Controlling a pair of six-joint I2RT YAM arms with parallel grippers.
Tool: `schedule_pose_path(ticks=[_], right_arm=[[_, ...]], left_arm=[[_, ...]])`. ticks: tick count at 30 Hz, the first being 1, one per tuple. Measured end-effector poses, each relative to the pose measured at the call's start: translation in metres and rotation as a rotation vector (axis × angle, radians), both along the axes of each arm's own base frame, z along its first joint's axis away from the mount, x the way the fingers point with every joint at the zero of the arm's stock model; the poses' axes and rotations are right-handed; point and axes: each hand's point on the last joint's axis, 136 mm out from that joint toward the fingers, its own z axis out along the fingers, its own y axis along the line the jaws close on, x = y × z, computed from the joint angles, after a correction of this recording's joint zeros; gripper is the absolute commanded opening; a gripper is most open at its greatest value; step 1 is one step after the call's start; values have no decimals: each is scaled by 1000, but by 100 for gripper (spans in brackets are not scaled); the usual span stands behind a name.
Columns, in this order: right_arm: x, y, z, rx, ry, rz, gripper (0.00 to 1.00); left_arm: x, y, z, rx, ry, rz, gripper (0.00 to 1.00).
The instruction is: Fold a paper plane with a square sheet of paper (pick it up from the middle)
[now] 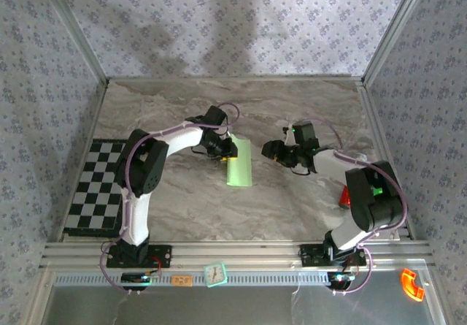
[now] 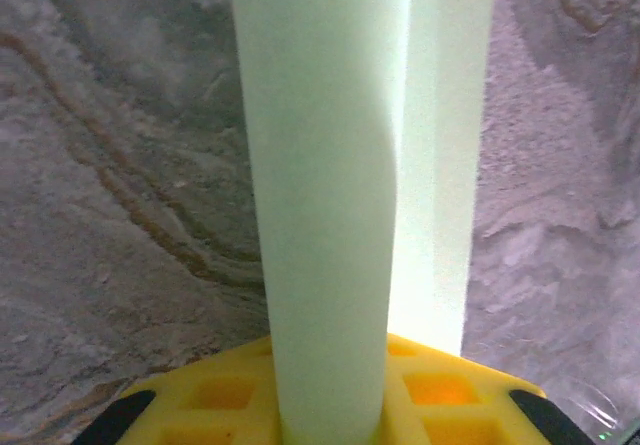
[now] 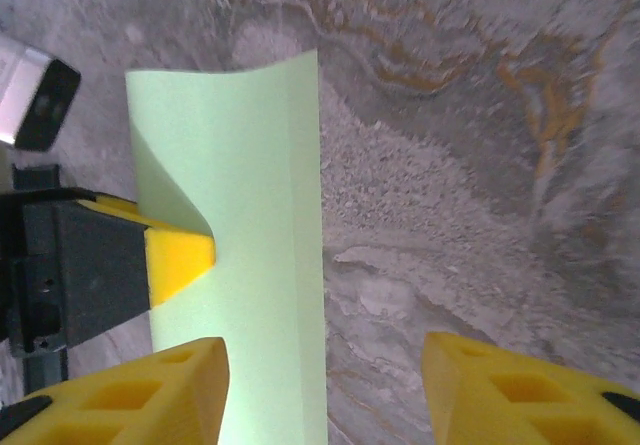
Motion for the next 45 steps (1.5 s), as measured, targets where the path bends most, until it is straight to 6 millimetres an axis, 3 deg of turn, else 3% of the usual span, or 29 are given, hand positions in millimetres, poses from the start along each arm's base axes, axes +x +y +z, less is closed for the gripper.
schedule_pose_path(ticks=[7, 12, 17, 22, 29, 33, 45], right_arm=[[4, 37, -9, 4, 29, 79, 18], [6, 65, -17, 12, 46, 144, 9], [5, 81, -32, 3, 81, 182, 8], [-1, 80, -50, -20, 137, 186, 6], [2, 79, -51, -33, 145, 169, 7], [2, 78, -51, -30, 155, 155, 8], [4, 78, -51, -2, 177, 124, 8]], left_arm=[[2, 6, -8, 54, -8, -15, 26], [2, 6, -9, 72, -9, -32, 28], [3, 5, -8, 82, -8, -44, 30], [3, 5, -8, 88, -10, -48, 32], [1, 4, -5, 80, -21, -34, 44], [-1, 16, 1, 110, -39, 2, 52], [-9, 28, -4, 136, -26, 35, 51]])
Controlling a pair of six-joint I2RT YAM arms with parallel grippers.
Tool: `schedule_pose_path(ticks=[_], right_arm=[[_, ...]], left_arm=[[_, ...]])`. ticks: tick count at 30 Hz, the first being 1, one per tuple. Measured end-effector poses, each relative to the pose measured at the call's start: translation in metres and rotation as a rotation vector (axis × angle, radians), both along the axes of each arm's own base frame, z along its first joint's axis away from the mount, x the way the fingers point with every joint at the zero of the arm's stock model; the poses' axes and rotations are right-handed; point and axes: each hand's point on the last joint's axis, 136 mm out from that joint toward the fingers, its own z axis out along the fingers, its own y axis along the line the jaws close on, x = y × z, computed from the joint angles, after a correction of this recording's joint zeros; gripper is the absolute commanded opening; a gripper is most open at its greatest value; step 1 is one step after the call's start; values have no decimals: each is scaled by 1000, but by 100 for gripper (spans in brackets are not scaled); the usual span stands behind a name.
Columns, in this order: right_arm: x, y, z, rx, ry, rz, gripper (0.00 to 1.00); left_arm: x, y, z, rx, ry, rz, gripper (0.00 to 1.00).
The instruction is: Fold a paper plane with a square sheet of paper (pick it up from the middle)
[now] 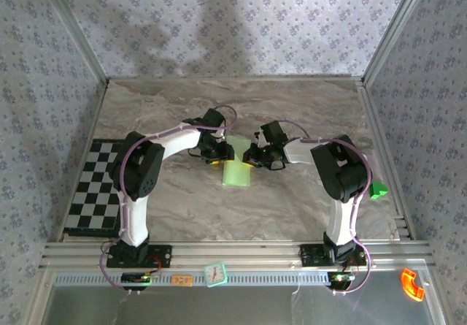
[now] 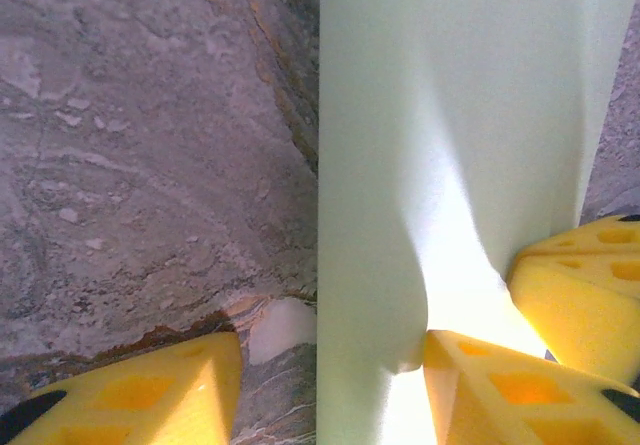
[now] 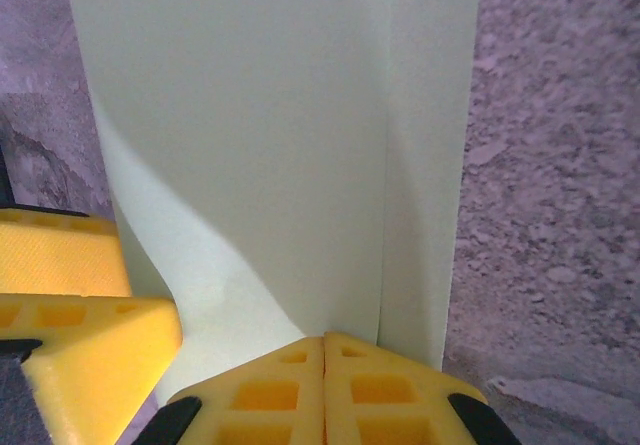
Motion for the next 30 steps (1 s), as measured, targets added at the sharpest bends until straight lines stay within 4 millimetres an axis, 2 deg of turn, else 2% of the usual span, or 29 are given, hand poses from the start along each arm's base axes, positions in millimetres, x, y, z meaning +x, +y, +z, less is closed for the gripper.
schedule_pose_path(ticks=[9, 14, 17, 23, 30], right_arm=[[6, -13, 7, 32, 10, -52, 17], [16, -28, 37, 60, -57, -97, 18], [21, -40, 47, 65, -85, -130, 18], [21, -66, 34, 42, -54, -184, 19], [20, -68, 32, 30, -58, -181, 19]], left_arm=[[1, 1, -7, 123, -3, -10, 49], [0, 1, -9, 182, -3, -17, 50], [0, 1, -10, 198, -1, -19, 52], [0, -1, -11, 217, 8, -26, 56], [0, -3, -12, 232, 21, -26, 59]])
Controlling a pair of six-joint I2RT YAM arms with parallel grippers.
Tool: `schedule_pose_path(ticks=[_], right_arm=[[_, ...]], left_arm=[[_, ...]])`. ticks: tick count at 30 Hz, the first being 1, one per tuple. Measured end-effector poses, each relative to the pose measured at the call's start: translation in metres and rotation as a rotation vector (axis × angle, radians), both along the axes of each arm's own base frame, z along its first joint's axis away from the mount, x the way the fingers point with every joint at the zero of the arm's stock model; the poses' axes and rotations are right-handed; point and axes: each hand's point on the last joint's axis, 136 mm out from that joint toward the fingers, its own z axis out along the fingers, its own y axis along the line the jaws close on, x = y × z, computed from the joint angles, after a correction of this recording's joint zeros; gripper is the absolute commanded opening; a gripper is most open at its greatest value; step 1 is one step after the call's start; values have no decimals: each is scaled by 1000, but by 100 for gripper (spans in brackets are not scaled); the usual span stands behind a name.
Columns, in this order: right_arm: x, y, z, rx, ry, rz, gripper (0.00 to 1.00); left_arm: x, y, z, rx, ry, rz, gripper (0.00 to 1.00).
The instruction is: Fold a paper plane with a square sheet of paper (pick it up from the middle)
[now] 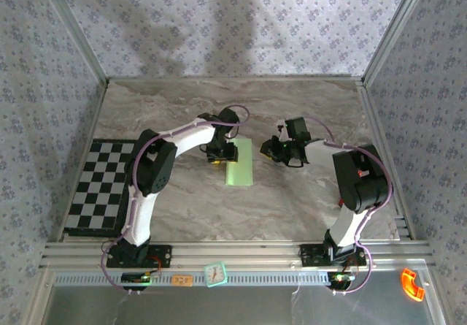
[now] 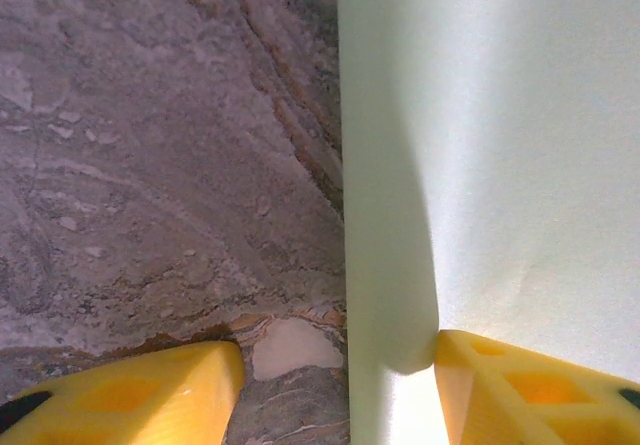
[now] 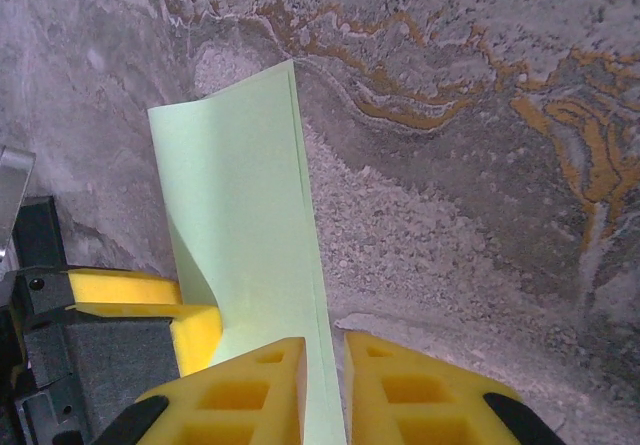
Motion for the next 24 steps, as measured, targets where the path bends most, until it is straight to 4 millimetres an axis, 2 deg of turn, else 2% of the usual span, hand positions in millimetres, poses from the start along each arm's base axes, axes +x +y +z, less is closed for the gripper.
schedule_pose_path(ticks=[24], right_arm=[[-2, 4, 0, -1, -1, 12, 20]], left_arm=[[1, -1, -2, 17, 27, 65, 61]])
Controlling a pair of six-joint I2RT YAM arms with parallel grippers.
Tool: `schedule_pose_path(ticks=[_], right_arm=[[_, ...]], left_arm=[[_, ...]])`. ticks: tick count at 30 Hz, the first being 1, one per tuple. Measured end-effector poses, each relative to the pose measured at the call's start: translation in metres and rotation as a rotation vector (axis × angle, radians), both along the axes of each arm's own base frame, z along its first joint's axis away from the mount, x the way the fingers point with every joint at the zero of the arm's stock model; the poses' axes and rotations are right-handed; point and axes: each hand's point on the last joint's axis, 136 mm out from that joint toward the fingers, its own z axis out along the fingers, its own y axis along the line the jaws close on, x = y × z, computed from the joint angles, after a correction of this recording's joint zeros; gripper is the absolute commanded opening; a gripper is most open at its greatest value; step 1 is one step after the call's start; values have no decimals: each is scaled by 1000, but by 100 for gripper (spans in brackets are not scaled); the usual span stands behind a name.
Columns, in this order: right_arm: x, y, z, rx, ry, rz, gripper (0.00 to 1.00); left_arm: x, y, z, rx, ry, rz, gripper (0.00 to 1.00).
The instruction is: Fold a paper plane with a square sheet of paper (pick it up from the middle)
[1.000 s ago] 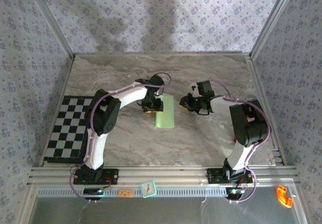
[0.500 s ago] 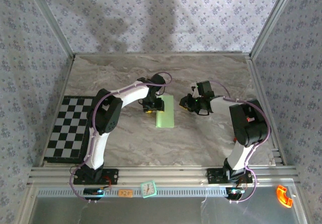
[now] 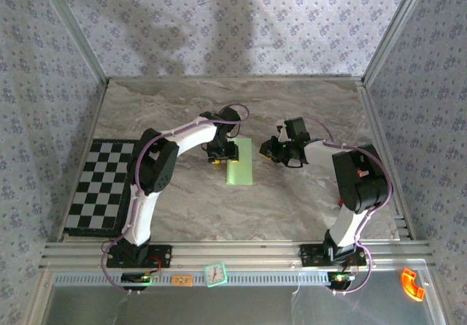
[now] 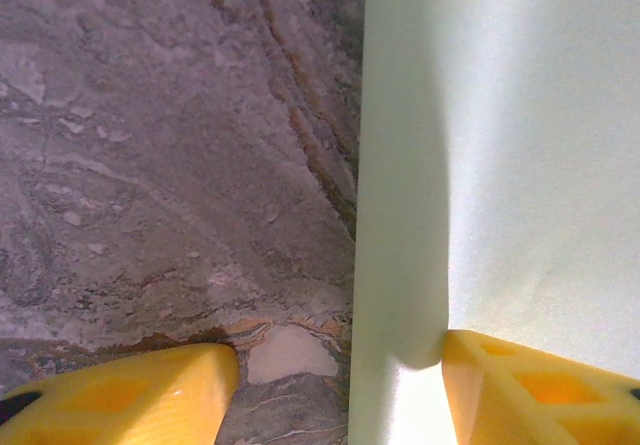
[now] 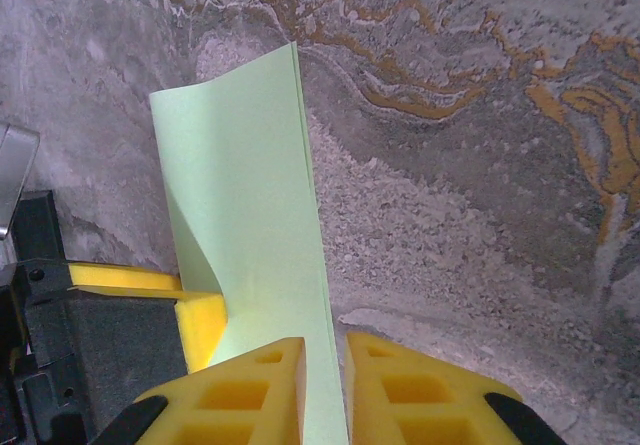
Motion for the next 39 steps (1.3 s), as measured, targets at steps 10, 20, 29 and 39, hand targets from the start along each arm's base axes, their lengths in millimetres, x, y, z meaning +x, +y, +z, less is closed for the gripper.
schedule_pose_path(ticks=[10, 20, 29, 39], right_arm=[[-6, 9, -3, 0, 1, 38, 19], [-11, 45, -6, 14, -6, 154, 15], [-11, 62, -21, 11, 23, 201, 12], [-14, 56, -33, -5, 49, 201, 10]], left_arm=[[0, 0, -1, 2, 4, 1, 62], [-1, 0, -3, 6, 9, 1, 62], [-1, 0, -3, 6, 9, 1, 62], [-1, 1, -4, 5, 7, 1, 61]])
